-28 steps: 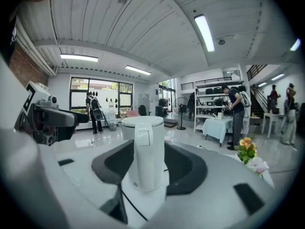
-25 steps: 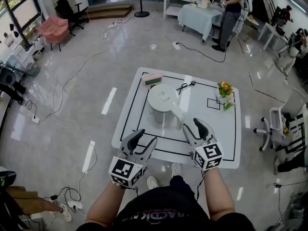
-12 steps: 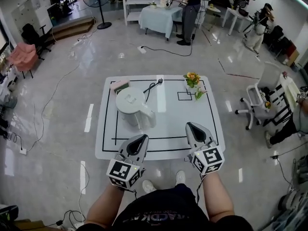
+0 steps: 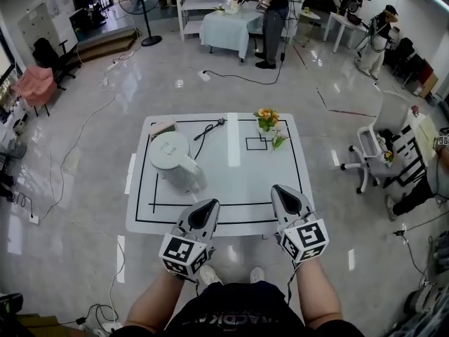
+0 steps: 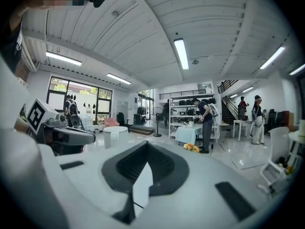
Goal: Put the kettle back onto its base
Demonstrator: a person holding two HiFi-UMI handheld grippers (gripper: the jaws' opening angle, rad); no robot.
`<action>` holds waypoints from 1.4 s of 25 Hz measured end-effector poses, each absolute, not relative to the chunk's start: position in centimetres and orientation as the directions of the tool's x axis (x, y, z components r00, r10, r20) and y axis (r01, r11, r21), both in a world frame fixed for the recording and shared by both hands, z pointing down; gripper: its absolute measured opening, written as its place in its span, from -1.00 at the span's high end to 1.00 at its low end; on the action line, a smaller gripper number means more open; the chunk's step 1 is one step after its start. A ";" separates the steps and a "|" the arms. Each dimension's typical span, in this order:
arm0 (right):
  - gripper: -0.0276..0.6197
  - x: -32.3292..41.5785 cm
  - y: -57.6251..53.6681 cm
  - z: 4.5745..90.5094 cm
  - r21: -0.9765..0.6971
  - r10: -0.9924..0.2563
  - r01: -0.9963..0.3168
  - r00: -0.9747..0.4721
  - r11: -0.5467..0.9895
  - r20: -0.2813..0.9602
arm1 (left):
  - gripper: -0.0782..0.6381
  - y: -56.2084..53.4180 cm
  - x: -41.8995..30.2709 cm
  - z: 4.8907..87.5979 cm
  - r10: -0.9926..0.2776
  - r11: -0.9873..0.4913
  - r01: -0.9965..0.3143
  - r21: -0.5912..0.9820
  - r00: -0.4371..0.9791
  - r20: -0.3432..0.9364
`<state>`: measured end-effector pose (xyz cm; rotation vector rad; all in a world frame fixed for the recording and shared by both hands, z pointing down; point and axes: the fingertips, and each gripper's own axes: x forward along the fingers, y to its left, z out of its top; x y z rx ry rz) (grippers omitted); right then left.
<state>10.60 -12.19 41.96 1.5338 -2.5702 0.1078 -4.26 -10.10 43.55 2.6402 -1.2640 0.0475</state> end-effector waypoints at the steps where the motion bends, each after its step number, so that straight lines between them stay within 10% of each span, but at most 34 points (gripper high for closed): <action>1: 0.91 11.1 -12.2 42.2 0.011 -0.863 -0.874 -0.477 0.485 0.164 | 0.77 -9.9 -3.6 43.7 -0.771 -0.602 -0.779 0.177 0.624 0.127; 35: 0.91 15.1 -6.6 45.2 -0.025 -0.661 -0.674 -0.730 0.738 0.176 | 0.77 -1.4 3.0 44.9 -0.920 -0.343 -0.928 0.145 0.363 0.145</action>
